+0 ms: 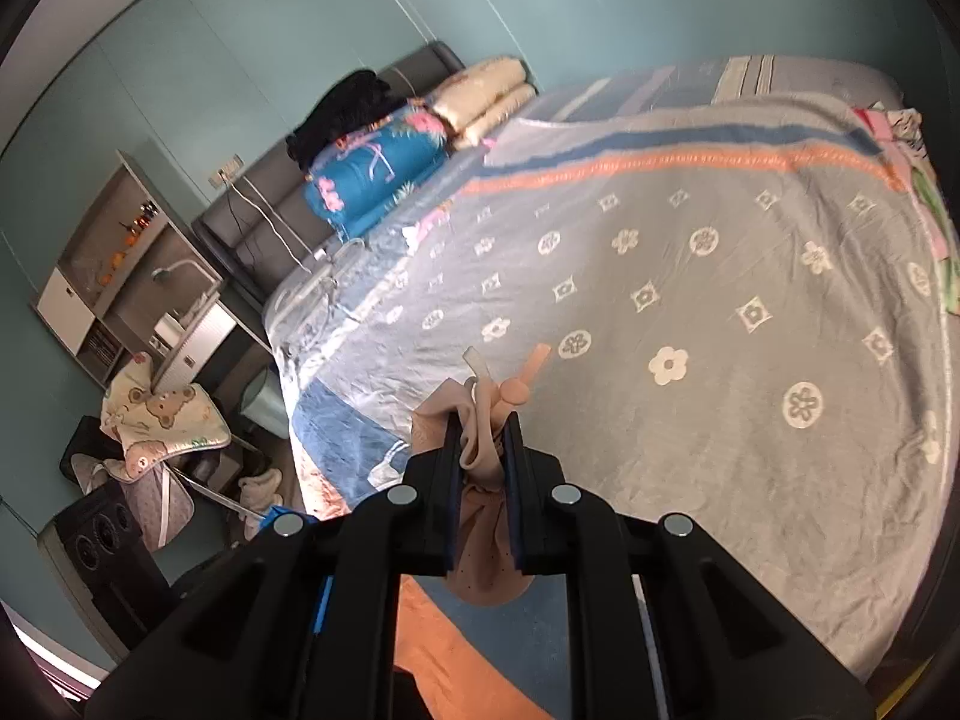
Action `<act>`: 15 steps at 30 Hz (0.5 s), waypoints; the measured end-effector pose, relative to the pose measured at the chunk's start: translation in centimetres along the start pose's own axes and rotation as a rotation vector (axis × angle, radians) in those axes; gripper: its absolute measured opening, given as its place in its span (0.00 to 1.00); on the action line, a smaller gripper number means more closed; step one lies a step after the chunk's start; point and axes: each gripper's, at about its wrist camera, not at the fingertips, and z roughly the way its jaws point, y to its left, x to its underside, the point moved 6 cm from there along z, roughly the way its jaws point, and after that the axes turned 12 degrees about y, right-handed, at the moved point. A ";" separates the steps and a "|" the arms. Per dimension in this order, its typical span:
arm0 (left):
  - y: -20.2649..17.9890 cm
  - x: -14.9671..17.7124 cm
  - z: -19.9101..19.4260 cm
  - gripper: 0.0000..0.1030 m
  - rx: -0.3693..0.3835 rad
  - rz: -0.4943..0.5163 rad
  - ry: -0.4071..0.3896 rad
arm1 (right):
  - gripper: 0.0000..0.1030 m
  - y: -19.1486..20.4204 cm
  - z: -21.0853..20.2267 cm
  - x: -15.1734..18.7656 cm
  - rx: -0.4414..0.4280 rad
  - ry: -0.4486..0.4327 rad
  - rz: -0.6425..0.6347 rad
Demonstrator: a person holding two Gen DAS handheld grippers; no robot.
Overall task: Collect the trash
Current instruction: 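Lift the blue and pink cloths with both tools and carry them over the bin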
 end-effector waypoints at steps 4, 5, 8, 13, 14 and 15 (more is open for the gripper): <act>-2.8 0.0 -2.4 0.20 0.004 0.053 -0.048 | 0.12 0.3 -4.0 1.7 -0.016 -0.056 -0.004; -3.6 0.0 -3.1 0.20 0.004 0.066 -0.061 | 0.12 0.3 -5.1 2.2 -0.024 -0.071 -0.005; -5.3 0.1 -4.3 0.20 0.002 0.098 -0.085 | 0.12 0.2 -7.3 3.1 -0.036 -0.103 -0.009; -8.2 0.3 -6.0 0.20 0.004 0.145 -0.118 | 0.12 0.4 -12.5 5.5 -0.026 -0.196 -0.021; -8.9 0.3 -6.2 0.20 0.006 0.157 -0.122 | 0.12 0.5 -13.3 5.9 -0.027 -0.208 -0.021; -9.5 0.4 -6.5 0.20 0.006 0.167 -0.126 | 0.12 0.4 -14.4 6.5 -0.028 -0.225 -0.022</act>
